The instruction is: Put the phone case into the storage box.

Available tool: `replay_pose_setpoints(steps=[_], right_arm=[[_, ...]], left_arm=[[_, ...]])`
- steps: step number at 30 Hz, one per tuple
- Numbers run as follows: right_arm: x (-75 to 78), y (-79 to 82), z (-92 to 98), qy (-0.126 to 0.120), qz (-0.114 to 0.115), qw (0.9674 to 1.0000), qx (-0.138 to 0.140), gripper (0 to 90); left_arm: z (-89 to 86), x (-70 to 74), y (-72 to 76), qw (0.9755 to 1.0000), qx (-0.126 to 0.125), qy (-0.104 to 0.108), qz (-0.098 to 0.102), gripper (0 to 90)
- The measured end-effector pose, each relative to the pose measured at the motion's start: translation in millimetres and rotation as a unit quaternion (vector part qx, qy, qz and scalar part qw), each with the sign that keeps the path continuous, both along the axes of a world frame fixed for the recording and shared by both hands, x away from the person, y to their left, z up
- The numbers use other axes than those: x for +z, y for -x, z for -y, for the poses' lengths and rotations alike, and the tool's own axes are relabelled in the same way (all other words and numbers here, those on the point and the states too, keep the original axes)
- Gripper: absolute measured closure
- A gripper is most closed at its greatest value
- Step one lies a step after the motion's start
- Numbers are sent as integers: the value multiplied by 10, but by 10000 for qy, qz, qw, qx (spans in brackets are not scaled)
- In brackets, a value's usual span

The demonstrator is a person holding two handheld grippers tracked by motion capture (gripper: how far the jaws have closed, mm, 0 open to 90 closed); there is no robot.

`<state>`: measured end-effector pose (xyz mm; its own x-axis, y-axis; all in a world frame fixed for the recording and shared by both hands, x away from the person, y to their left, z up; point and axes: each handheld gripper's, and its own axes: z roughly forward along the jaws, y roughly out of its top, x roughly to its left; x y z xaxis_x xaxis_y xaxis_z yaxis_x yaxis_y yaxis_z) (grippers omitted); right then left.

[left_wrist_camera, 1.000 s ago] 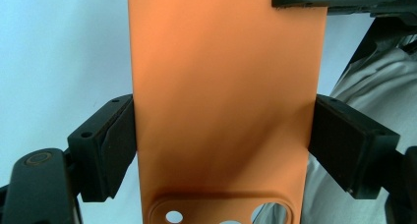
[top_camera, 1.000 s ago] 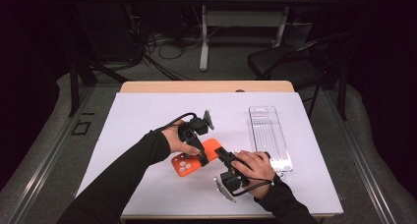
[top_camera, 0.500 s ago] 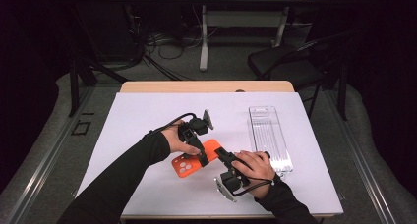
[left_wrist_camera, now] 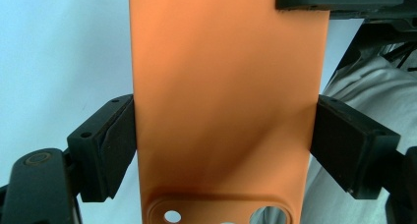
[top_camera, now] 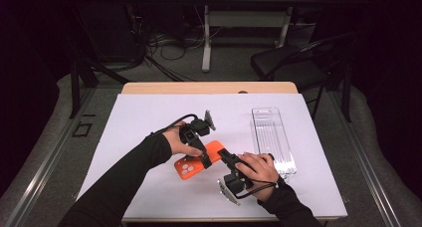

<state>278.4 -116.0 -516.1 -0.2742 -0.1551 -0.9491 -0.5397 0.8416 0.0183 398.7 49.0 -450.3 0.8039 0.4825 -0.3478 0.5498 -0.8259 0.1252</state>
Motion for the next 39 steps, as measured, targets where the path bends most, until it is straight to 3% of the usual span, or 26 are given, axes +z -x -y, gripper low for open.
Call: replay_pose_setpoints(steps=[19, 23, 29, 39], right_arm=[[15, 4, 7, -94, -26, 9999, -52, 805], [9, -8, 12, -102, -64, 9999, -43, 805], [2, -16, 20, -98, -121, 9998, -99, 805], [6, -24, 29, -98, -143, 9998, -108, 805]], left_arm=[[10, 21, 29, 9997, 36, -19, 244, 80], [-21, 61, 35, 9993, 45, 13, 371, 65], [-105, 140, 55, 9988, 100, 159, 446, 63], [-355, 243, 49, 9970, 303, 220, 679, 76]])
